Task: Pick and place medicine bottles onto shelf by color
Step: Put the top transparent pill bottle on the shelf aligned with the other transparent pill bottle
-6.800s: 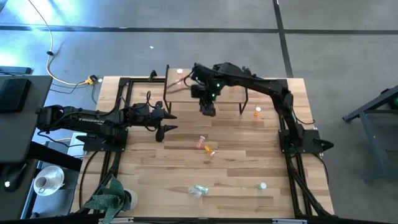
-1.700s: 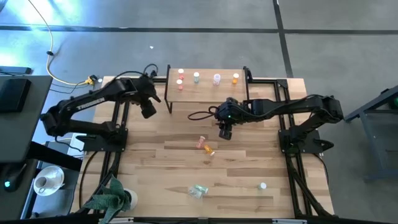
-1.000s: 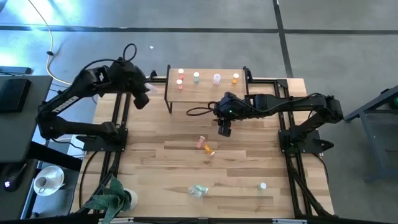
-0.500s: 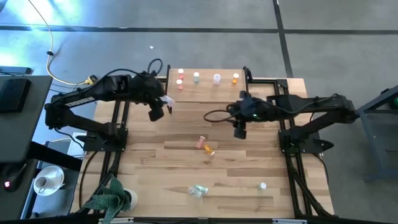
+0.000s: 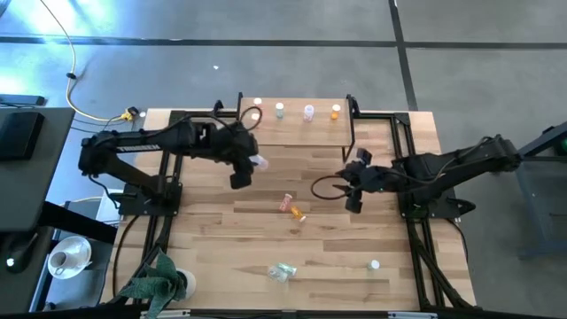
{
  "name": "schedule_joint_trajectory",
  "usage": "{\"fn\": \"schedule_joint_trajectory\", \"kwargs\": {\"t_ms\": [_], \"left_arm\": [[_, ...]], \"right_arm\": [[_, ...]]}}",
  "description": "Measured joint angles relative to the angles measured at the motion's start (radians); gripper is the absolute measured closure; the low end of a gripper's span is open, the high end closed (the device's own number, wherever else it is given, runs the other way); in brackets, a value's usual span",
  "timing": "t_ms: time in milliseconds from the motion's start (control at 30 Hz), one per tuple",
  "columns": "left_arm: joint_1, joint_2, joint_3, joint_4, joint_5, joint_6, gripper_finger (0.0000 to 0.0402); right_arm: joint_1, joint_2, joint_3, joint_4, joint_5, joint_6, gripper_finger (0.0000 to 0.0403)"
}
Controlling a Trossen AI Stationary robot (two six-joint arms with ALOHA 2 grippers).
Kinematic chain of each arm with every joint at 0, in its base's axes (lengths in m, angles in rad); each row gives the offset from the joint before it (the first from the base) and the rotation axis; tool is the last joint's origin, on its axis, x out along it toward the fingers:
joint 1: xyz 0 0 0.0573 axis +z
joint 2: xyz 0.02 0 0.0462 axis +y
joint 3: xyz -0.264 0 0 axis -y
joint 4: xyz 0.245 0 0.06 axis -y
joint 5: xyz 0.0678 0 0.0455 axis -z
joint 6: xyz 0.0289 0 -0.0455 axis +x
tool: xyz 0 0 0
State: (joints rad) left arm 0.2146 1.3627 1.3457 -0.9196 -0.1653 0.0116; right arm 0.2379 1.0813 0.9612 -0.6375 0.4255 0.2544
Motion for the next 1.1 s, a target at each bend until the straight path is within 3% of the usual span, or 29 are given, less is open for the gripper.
{"fn": "schedule_joint_trajectory", "kwargs": {"t_ms": [533, 867, 1100], "left_arm": [[-0.137, 0.219, 0.0, 0.223, 0.002, 0.121, 0.0279], [-0.218, 0.28, 0.0, 0.299, 0.006, 0.15, 0.0279], [-0.264, 0.282, 0.001, 0.309, 0.008, 0.15, 0.0279]], "right_arm": [[0.032, 0.009, -0.299, 0.58, -0.056, 0.0, 0.0234], [0.031, 0.103, -0.311, 0.733, -0.063, -0.091, 0.023], [0.022, 0.164, -0.311, 0.834, -0.113, -0.151, 0.0194]]}}
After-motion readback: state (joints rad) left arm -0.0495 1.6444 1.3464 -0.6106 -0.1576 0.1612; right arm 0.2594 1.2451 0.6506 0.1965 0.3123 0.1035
